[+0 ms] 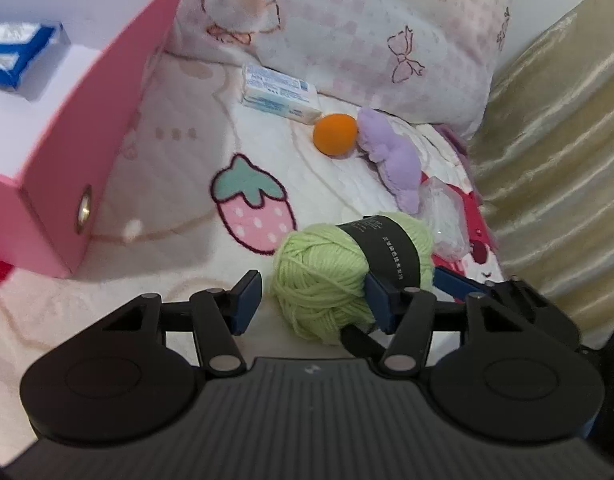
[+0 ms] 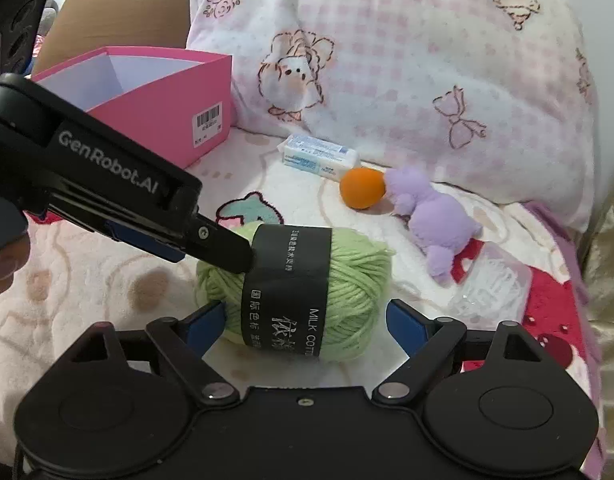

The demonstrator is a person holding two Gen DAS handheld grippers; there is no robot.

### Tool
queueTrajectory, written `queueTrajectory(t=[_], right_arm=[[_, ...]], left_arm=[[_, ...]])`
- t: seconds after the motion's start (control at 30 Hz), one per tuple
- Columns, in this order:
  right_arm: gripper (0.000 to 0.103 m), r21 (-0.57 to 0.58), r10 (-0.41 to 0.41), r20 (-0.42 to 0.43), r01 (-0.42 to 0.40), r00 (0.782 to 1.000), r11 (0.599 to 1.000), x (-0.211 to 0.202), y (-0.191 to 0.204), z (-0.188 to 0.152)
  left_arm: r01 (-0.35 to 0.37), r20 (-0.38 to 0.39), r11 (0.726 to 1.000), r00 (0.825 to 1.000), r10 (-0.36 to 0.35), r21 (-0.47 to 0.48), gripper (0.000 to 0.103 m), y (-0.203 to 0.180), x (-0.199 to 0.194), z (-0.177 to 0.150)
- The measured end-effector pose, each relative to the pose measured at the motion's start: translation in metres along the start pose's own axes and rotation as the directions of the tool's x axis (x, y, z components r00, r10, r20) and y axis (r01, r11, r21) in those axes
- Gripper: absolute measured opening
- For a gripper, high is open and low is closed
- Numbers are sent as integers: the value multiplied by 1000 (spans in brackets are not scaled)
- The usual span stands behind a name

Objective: Organize objects

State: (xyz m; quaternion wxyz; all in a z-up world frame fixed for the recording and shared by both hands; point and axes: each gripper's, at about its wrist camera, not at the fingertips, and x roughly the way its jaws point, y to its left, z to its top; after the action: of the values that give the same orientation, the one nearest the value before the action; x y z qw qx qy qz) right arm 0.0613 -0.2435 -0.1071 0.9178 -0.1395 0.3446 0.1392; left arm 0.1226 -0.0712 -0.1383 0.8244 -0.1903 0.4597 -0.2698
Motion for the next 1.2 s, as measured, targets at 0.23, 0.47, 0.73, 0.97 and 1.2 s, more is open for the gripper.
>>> queueTrajectory(t=[0.23,0.47,0.73,0.97,1.2], right_arm=[[100,81,90,35,-92,995,992,21,-24,-12],[88,105,163,80,-171,983,980,23,-29,-21],[80,66,125,14,-126,992,990,8,-12,-12],[80,56,130,21,-131,991,990,-3,-7,-16],[80,93,129,11,-129,992,987,-15,0,-11]], left_arm=[[-9,42,998,999,6,65,44,-6,9,-7],[22,57,997,998,-26,69,41,-9,10,-18],[-36,64,967,998,20,252,50,-39,5,-36],[-28,55,973,998,16,229,50,-42,-4,-43],[13,33,986,999,-19,163,50,-39,-14,-37]])
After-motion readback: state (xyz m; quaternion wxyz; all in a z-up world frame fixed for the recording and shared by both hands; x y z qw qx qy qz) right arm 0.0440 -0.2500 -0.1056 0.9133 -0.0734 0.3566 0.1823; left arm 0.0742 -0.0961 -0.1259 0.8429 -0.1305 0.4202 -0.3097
